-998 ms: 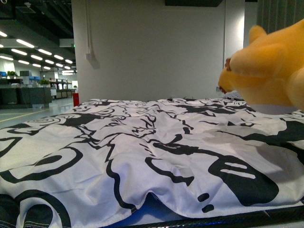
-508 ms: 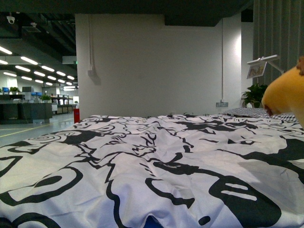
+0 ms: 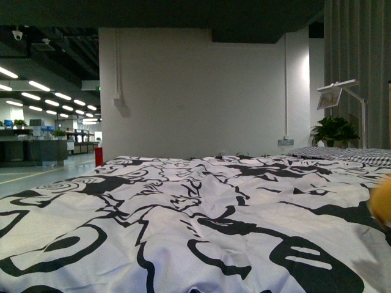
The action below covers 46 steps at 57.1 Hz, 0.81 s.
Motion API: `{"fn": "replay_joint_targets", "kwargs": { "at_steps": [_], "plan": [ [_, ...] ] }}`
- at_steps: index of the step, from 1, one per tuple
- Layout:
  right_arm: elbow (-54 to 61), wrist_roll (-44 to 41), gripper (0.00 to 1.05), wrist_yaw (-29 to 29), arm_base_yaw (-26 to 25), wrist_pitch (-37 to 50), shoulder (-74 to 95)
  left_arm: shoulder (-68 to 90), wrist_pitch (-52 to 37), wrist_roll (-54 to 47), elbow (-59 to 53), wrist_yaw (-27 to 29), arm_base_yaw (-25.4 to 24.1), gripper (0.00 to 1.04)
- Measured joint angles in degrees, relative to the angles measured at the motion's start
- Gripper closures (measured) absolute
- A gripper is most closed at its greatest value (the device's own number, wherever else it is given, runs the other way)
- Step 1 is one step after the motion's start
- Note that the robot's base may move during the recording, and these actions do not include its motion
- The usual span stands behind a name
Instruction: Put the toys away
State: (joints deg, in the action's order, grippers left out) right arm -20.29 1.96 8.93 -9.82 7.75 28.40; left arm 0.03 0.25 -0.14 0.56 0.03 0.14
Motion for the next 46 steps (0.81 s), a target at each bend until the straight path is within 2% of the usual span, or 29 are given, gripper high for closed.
{"fn": "replay_joint_targets", "kwargs": {
  "at_steps": [11,16,20,46],
  "plan": [
    [5.73,-1.25,0.97,-2.84,3.04,1.88,-4.61,0.00,0.00,0.00,0.00,0.00,0.00,0.06],
    [7.69,-1.42,0.97,-8.28,7.52,2.10,-6.43,0.00,0.00,0.00,0.00,0.02,0.00,0.06],
    [9.20,-1.60,0.97,-8.48,9.20,2.34,-7.78,0.00,0.00,0.00,0.00,-0.02,0.00,0.06],
    [14.93,-1.62,0.97,-8.96,9.60,1.99,-14.34,0.00,0.00,0.00,0.00,0.00,0.00,0.06]
  ]
}}
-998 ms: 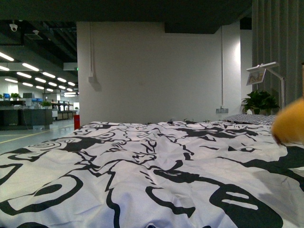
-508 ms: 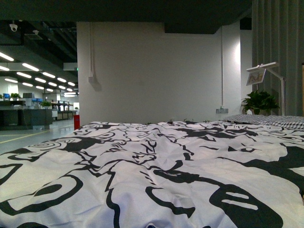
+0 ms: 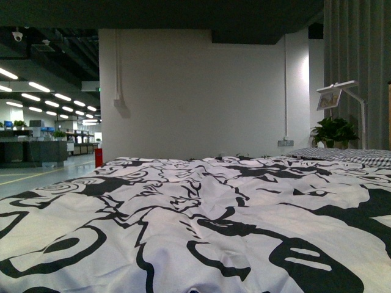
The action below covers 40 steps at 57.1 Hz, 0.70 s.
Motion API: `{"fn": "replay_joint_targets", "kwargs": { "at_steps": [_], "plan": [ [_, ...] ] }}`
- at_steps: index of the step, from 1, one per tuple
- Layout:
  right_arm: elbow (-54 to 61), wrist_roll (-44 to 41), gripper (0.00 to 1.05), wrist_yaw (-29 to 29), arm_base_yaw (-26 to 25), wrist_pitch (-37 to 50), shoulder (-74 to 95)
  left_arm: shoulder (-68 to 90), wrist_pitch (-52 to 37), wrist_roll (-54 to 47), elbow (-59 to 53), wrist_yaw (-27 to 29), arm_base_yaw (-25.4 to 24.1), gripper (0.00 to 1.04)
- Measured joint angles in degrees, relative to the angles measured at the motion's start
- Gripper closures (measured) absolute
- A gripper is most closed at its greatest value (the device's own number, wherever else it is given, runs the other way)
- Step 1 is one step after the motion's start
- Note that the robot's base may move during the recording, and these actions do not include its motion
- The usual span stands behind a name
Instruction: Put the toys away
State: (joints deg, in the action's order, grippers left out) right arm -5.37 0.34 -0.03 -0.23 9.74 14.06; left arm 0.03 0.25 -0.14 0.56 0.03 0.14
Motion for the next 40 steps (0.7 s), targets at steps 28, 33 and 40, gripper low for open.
{"fn": "replay_joint_targets", "kwargs": {
  "at_steps": [28,33,40],
  "plan": [
    [2.47,0.00,0.97,-0.22,0.00,-9.46,-11.58,0.00,0.00,0.00,0.00,-0.02,0.00,0.06],
    [4.17,0.00,0.97,-0.17,0.02,-9.44,-13.55,0.00,0.00,0.00,0.00,0.00,0.00,0.06],
    [4.52,0.00,0.97,-0.20,0.00,-9.46,-13.90,0.00,0.00,0.00,0.00,0.00,0.00,0.06]
  ]
}}
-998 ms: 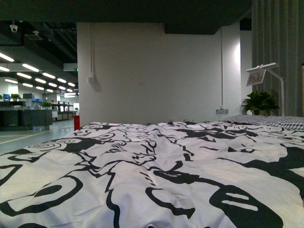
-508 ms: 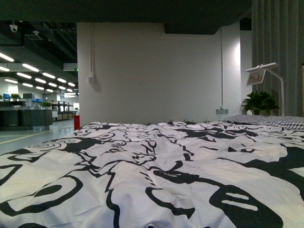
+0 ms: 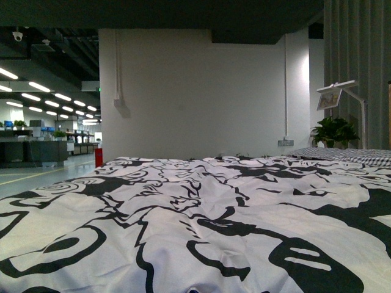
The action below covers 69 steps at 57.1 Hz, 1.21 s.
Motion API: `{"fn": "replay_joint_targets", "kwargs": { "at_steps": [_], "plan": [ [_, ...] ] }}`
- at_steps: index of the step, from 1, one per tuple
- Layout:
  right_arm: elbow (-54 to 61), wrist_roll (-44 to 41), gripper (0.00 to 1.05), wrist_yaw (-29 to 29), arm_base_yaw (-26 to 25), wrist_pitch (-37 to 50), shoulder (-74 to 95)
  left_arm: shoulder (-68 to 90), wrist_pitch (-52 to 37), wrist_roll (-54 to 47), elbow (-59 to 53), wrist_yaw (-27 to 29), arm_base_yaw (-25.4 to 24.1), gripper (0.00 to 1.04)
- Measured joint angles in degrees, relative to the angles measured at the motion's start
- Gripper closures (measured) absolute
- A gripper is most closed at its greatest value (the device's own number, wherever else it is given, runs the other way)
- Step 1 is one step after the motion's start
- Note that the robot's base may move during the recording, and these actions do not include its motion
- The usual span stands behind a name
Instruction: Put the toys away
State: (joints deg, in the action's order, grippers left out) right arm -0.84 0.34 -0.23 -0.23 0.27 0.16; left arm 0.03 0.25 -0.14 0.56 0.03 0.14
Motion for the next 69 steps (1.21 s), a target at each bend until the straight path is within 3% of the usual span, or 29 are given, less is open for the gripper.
{"fn": "replay_joint_targets", "kwargs": {
  "at_steps": [69],
  "plan": [
    [0.02,-0.02,0.97,0.02,0.17,-0.59,0.11,0.00,0.00,0.00,0.00,-0.02,0.02,0.06]
  ]
}}
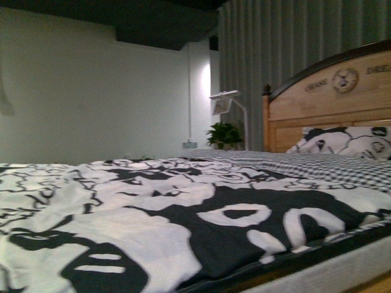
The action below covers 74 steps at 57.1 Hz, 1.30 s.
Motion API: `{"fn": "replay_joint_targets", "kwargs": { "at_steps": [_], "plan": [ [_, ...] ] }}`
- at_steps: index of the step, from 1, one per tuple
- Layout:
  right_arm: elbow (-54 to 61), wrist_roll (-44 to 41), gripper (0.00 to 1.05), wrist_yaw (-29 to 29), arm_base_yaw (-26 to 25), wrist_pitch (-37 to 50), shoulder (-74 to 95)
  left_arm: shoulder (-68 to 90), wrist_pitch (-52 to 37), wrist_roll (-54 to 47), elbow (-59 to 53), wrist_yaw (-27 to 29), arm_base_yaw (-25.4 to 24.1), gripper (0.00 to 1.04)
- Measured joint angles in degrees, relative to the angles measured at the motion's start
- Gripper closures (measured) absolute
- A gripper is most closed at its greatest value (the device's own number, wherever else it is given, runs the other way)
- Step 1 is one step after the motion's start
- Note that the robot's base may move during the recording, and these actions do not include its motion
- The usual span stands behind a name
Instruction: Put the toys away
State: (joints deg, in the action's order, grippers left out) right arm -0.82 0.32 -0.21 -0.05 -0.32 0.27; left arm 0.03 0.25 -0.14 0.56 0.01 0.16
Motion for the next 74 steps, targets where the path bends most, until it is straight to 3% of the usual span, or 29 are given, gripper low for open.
{"fn": "replay_joint_targets", "kwargs": {
  "at_steps": [74],
  "plan": [
    [0.00,-0.02,0.97,0.48,0.07,0.02,0.02,0.00,-0.02,0.00,0.00,0.00,0.02,0.06]
  ]
}}
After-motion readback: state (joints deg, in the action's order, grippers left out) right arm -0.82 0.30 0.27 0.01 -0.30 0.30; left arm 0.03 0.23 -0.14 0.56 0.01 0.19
